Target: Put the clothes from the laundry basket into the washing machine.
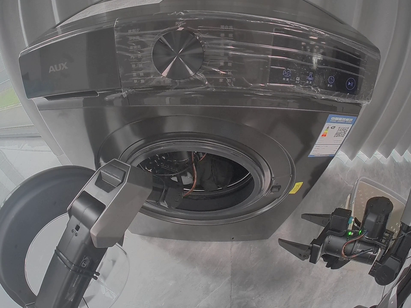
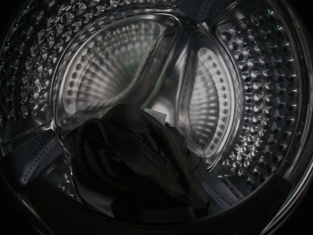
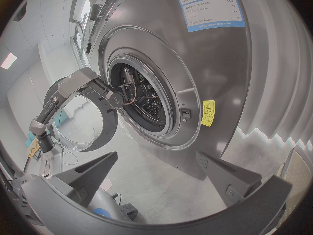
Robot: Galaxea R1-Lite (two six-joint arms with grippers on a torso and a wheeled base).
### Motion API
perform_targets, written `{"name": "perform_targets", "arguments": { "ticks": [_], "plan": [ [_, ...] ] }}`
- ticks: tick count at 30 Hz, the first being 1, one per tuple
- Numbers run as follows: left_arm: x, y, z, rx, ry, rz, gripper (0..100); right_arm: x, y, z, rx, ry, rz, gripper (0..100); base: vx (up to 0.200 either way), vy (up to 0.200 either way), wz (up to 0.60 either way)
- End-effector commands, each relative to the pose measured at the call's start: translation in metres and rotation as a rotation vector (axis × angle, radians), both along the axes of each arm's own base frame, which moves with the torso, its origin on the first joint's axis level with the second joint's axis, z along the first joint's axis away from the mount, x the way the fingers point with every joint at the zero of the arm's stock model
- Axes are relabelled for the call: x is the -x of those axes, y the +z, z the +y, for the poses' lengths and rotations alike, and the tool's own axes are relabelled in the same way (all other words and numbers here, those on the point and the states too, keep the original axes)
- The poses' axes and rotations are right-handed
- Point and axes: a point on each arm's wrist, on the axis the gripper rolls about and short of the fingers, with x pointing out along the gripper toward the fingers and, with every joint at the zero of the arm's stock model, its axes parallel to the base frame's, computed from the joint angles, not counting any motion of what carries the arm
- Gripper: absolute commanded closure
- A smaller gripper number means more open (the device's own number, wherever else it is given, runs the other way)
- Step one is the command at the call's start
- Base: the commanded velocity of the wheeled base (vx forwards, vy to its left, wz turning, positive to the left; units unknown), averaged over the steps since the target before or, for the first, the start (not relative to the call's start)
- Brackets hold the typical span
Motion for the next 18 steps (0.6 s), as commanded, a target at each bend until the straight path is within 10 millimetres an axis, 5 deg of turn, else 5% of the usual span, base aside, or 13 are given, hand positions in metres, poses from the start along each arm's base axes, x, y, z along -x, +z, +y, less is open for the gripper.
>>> {"name": "perform_targets", "arguments": {
  "ticks": [1,9,18],
  "plan": [
    [-0.016,-0.001,0.015,0.005,0.043,-0.008,100,0.001,-0.001,0.000,0.003,0.001,0.005,0,0.000,0.000,0.00],
    [-0.028,-0.003,0.035,-0.010,0.086,0.021,100,0.001,-0.001,0.000,0.003,0.002,0.005,0,0.000,0.000,0.00],
    [-0.026,-0.006,0.028,-0.017,0.073,0.030,100,0.002,-0.002,0.003,0.004,0.017,0.012,0,0.000,0.000,0.00]
  ]
}}
